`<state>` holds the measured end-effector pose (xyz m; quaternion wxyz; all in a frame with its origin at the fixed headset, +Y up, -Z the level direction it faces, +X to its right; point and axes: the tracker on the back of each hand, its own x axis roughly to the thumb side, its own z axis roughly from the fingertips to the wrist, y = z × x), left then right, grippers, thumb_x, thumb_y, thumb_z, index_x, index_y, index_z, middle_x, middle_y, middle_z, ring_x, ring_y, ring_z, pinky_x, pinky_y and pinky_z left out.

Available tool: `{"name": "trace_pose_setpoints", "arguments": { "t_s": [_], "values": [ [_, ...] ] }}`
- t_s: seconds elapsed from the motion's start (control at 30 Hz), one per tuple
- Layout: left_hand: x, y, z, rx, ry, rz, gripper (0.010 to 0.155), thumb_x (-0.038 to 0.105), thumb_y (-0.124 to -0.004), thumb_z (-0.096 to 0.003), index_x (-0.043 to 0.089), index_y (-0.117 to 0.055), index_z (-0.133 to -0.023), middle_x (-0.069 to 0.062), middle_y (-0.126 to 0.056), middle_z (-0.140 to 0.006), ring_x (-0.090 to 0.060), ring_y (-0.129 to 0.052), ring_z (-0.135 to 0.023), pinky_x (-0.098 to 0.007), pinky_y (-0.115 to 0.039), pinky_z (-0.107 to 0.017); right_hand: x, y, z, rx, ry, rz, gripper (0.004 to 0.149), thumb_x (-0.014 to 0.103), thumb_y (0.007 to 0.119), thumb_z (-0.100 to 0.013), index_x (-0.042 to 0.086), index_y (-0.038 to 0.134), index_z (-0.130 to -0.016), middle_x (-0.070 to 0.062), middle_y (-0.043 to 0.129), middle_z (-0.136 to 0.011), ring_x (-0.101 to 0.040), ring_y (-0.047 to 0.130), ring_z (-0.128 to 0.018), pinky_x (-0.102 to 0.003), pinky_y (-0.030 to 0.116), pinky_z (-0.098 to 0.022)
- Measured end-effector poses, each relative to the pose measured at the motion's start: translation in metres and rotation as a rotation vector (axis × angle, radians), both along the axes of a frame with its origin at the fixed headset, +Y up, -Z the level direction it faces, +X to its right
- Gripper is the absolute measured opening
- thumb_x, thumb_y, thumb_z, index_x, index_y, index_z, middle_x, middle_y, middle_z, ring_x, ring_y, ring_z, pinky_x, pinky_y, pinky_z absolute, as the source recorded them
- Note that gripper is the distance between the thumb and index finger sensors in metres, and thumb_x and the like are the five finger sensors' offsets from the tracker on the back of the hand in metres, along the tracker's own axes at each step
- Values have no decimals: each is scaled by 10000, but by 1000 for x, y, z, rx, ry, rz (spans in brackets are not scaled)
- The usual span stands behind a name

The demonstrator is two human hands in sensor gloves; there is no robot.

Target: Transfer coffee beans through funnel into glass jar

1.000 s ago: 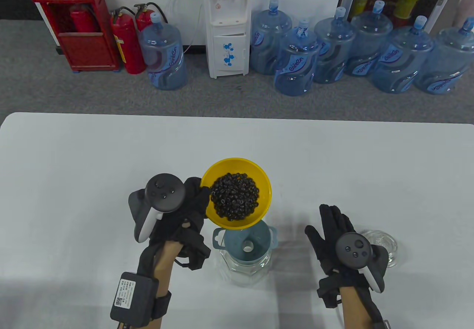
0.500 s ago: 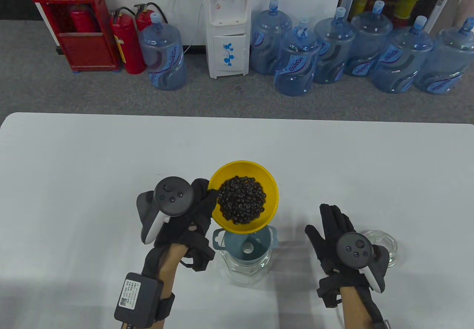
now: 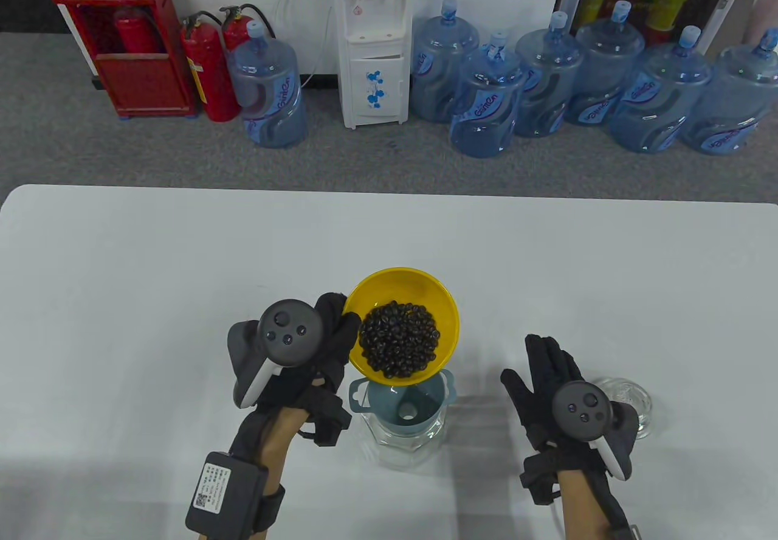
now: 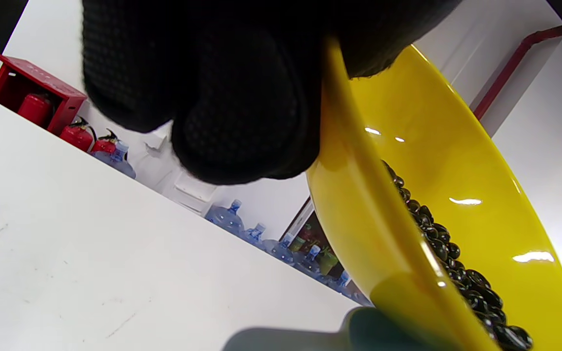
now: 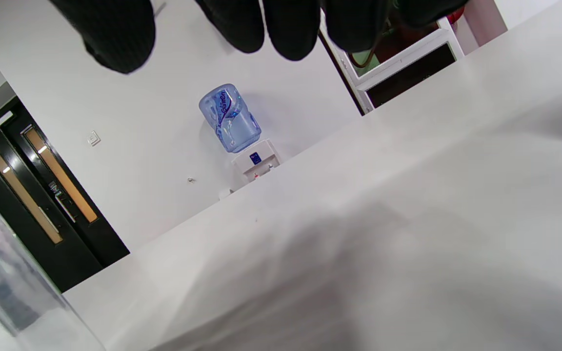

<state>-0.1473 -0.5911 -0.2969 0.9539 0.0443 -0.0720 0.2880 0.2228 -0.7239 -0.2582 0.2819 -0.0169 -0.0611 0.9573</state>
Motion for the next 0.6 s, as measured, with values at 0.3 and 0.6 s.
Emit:
{"name": "trace_pose_setpoints", "arguments": {
  "t_s": [0.3, 0.6],
  "values": [
    [5, 4, 8, 71, -2, -50, 419, 366, -767, -575, 133, -734, -921, -11, -1020, -648, -153, -1124, -413, -424, -919, -464, 0, 0, 0, 1, 1, -2, 747, 585, 624, -668, 167, 408, -1248, -191, 368, -1284, -513, 410, -1135, -701, 396, -763],
    [7, 5, 11, 83, -5, -66, 416, 372, -769, -573, 147, -735, -921, -2, -1021, -658, -154, -1128, -432, -423, -919, -477, 0, 0, 0, 2, 1, -2, 745, 585, 623, -668, 169, 407, -1248, -191, 366, -1285, -510, 409, -1136, -700, 394, -764]
  ]
}}
